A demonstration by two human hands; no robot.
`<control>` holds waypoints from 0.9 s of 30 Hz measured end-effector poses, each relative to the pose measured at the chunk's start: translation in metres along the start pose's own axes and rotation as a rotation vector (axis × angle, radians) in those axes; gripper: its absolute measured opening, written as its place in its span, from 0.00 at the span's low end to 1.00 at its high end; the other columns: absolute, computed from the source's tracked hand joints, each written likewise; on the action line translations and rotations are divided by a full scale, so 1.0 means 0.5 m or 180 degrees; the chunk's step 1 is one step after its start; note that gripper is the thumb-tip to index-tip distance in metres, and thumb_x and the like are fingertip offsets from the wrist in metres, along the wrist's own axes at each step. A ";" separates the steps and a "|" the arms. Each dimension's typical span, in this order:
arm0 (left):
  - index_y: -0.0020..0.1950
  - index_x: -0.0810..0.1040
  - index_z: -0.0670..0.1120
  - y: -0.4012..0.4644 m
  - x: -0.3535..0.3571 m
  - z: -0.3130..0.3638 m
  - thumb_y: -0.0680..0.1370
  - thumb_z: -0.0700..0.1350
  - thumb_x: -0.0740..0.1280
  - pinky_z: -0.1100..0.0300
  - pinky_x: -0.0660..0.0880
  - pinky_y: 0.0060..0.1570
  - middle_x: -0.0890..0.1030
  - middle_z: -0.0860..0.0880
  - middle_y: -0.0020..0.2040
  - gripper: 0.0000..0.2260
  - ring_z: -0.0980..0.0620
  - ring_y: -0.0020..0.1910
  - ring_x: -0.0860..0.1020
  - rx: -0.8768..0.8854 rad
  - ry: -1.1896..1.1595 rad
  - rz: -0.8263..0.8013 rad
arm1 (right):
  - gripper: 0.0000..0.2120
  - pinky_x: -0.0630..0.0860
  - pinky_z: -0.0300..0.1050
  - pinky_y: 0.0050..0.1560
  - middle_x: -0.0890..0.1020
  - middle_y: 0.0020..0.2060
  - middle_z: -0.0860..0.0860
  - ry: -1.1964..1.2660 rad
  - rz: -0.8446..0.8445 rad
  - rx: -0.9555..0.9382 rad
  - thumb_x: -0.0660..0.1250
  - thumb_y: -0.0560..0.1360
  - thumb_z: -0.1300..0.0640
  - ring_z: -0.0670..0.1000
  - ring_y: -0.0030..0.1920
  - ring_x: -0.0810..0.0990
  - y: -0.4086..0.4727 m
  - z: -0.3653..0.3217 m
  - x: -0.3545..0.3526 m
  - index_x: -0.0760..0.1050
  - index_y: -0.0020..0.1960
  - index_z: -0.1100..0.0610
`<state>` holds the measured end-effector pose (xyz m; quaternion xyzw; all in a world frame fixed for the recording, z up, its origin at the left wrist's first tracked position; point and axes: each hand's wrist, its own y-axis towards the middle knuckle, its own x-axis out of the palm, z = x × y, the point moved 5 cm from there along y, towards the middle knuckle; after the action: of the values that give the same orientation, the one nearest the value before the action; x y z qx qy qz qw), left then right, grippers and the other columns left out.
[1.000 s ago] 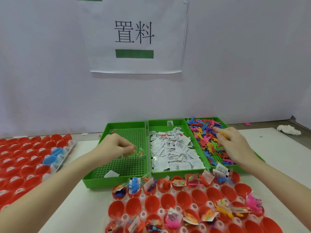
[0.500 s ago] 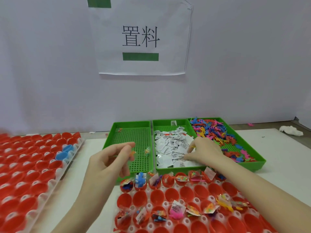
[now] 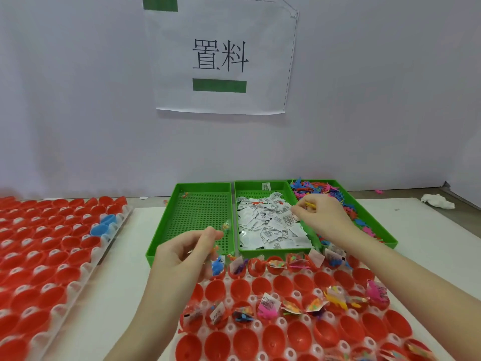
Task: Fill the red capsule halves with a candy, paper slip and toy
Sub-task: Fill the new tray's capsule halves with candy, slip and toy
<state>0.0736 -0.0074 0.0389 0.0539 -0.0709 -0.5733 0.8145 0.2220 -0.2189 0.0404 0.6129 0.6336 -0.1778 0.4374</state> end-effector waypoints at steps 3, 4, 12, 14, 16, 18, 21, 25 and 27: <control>0.43 0.82 0.48 -0.002 0.013 -0.018 0.77 0.43 0.62 0.67 0.70 0.30 0.74 0.51 0.26 0.09 0.59 0.26 0.71 -0.0222 0.0078 -0.0226 | 0.07 0.68 0.41 0.36 0.66 0.16 0.43 0.0695 -0.0090 0.0140 0.69 0.72 0.56 0.42 0.22 0.62 -0.005 -0.004 -0.017 0.80 0.37 0.58; 0.44 0.82 0.48 -0.004 0.015 -0.020 0.78 0.42 0.62 0.68 0.70 0.30 0.74 0.51 0.27 0.09 0.59 0.27 0.72 -0.0249 0.0104 -0.0257 | 0.06 0.67 0.39 0.34 0.67 0.15 0.42 0.0713 -0.0154 0.0185 0.70 0.71 0.58 0.42 0.22 0.62 -0.007 -0.004 -0.018 0.80 0.36 0.58; 0.45 0.82 0.48 -0.008 0.013 -0.015 0.76 0.41 0.65 0.71 0.73 0.31 0.81 0.52 0.32 0.07 0.59 0.29 0.76 -0.0199 -0.0031 -0.0344 | 0.04 0.71 0.40 0.45 0.80 0.29 0.45 0.1341 0.0040 0.0765 0.76 0.65 0.62 0.39 0.35 0.76 -0.025 0.004 -0.008 0.82 0.37 0.57; 0.47 0.82 0.50 -0.010 0.016 -0.019 0.76 0.41 0.65 0.71 0.74 0.33 0.82 0.52 0.33 0.07 0.59 0.31 0.77 -0.0246 -0.0034 -0.0378 | 0.05 0.67 0.33 0.26 0.72 0.19 0.43 0.2373 0.0015 0.1466 0.75 0.66 0.61 0.39 0.21 0.68 -0.032 0.016 -0.005 0.81 0.41 0.57; 0.48 0.82 0.51 -0.010 0.020 -0.026 0.77 0.41 0.64 0.71 0.74 0.35 0.82 0.54 0.33 0.09 0.59 0.32 0.78 -0.0358 -0.0029 -0.0437 | 0.04 0.52 0.35 0.17 0.59 0.16 0.44 0.3426 -0.0142 0.2278 0.73 0.68 0.61 0.43 0.16 0.54 -0.045 0.019 0.008 0.77 0.39 0.56; 0.49 0.82 0.52 -0.012 0.025 -0.030 0.77 0.41 0.63 0.73 0.73 0.34 0.80 0.56 0.30 0.09 0.60 0.31 0.78 -0.0429 0.0019 -0.0499 | 0.07 0.49 0.36 0.18 0.56 0.17 0.44 0.3319 -0.0273 0.2081 0.73 0.67 0.61 0.45 0.17 0.51 -0.060 0.001 -0.002 0.75 0.35 0.55; 0.52 0.79 0.52 -0.015 0.027 -0.017 0.75 0.41 0.66 0.72 0.73 0.33 0.79 0.53 0.28 0.08 0.61 0.29 0.76 -0.0194 0.0029 -0.0488 | 0.05 0.52 0.36 0.21 0.57 0.19 0.44 0.2798 -0.0943 0.0957 0.74 0.62 0.56 0.45 0.20 0.53 -0.095 -0.084 -0.029 0.79 0.31 0.52; 0.46 0.79 0.44 -0.026 0.037 0.004 0.65 0.45 0.71 0.70 0.73 0.30 0.81 0.48 0.30 0.12 0.57 0.28 0.79 -0.0014 -0.0291 -0.0544 | 0.06 0.58 0.31 0.21 0.66 0.17 0.44 0.2100 -0.1739 0.0094 0.77 0.60 0.56 0.43 0.19 0.59 -0.161 -0.174 -0.051 0.81 0.30 0.53; 0.43 0.80 0.41 -0.034 0.049 0.007 0.67 0.42 0.71 0.69 0.73 0.29 0.82 0.46 0.32 0.08 0.55 0.28 0.79 -0.0053 -0.0334 -0.0697 | 0.06 0.61 0.29 0.21 0.68 0.17 0.43 0.1643 -0.1545 -0.0053 0.77 0.62 0.59 0.41 0.18 0.62 -0.170 -0.192 -0.058 0.81 0.29 0.54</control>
<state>0.0652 -0.0361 0.0410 0.0245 -0.1023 -0.6614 0.7426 0.1064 -0.1795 0.0896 0.4656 0.8519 -0.1107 0.2128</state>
